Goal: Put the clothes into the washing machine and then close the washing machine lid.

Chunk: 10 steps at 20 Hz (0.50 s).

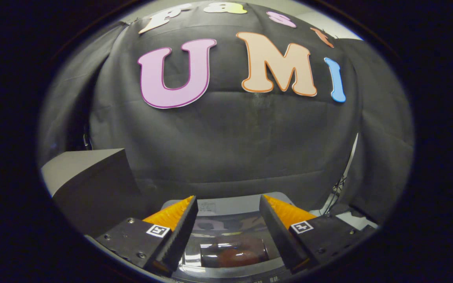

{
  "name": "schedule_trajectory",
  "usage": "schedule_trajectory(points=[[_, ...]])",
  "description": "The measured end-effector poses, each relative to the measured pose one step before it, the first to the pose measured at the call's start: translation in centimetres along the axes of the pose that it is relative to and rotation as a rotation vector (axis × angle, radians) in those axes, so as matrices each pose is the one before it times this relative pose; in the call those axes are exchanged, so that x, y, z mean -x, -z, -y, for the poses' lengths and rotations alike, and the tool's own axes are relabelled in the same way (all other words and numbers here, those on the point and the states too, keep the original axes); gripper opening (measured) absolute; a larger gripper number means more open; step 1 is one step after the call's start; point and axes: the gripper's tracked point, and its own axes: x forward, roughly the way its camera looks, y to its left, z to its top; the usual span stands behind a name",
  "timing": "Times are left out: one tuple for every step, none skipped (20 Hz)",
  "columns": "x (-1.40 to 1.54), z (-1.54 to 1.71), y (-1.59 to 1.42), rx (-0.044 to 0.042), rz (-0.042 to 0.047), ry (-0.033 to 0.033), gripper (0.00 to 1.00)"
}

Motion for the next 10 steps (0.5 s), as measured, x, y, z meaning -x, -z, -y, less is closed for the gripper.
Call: schedule_trajectory(points=[[0.327,0.12,-0.062,0.00464,0.00487,0.00194,0.96],[0.256,0.069,-0.098,0.00152,0.00188,0.0029,0.96],[0.385,0.313,-0.04,-0.00013,0.00202,0.00398,0.96],[0.361,0.179,-0.061,-0.0029,0.00553,0.00284,0.97],[0.575,0.171,0.177,0.00359,0.0048,0.00489,0.97],[0.617,0.275,0.23,-0.00261,0.00161,0.00278,0.97],[0.652,0.206,0.36,-0.01032,0.00255,0.00053,0.97],[0.85,0.227,0.414,-0.01231,0.00215,0.0038,0.97],[0.874,0.423,0.542,-0.01451,-0.00985,0.0078,0.97],[1.016,0.132,0.372,-0.02091,0.00284,-0.0066,0.97]])
